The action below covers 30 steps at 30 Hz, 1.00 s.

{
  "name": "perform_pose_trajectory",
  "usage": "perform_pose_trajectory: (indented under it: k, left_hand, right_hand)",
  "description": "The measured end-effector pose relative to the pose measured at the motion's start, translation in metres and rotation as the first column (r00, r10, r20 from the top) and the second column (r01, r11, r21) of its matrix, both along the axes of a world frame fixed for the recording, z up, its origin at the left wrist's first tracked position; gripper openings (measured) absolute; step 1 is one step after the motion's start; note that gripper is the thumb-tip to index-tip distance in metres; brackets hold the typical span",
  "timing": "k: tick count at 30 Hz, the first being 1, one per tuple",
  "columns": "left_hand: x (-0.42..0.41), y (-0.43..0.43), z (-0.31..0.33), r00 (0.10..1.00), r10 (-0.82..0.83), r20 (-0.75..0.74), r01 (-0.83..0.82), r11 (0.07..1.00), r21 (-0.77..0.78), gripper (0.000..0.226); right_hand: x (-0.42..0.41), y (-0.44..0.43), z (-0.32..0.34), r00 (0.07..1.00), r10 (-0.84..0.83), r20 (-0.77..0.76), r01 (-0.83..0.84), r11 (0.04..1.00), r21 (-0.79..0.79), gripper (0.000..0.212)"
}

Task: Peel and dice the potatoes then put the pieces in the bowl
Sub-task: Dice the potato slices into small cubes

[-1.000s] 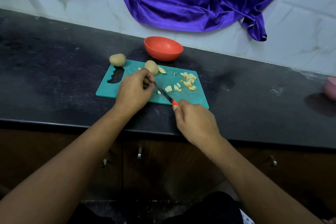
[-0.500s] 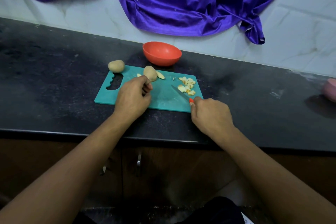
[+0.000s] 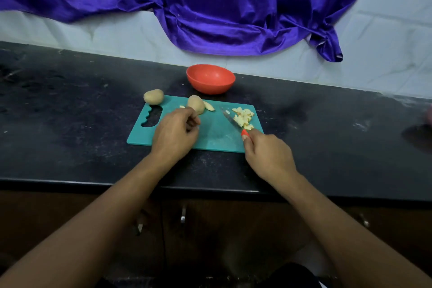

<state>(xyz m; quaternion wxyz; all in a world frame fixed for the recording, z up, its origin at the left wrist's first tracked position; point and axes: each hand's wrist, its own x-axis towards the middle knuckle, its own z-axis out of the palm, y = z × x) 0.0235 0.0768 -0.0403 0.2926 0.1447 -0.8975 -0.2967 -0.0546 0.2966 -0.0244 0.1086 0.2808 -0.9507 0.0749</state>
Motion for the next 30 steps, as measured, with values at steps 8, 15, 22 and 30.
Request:
perform_pose_trajectory:
  k: [8,15,22,30]
  left_hand:
    - [-0.060,-0.002,0.038,0.993,-0.028,0.111,0.069,0.922,-0.380,0.026]
    - [-0.112,-0.003,0.038,0.748,0.368,0.553,0.327,0.521,-0.789,0.027]
    - [-0.092,0.004,0.033,0.902,0.205,0.381,0.250,0.471,-0.846,0.025]
    - [-0.022,0.011,0.002,0.969,-0.125,0.214,0.222,0.820,-0.527,0.030]
  right_hand:
    - [0.007,0.003,-0.015,0.995,-0.011,-0.098,0.000,0.994,-0.105,0.034]
    - [0.005,0.005,-0.016,0.996,-0.020,-0.084,0.004,0.984,-0.177,0.034]
    - [0.004,0.005,-0.015,0.998,-0.016,-0.062,0.004,0.982,-0.191,0.034]
    - [0.007,0.004,-0.014,0.997,-0.014,-0.070,0.001,0.985,-0.175,0.035]
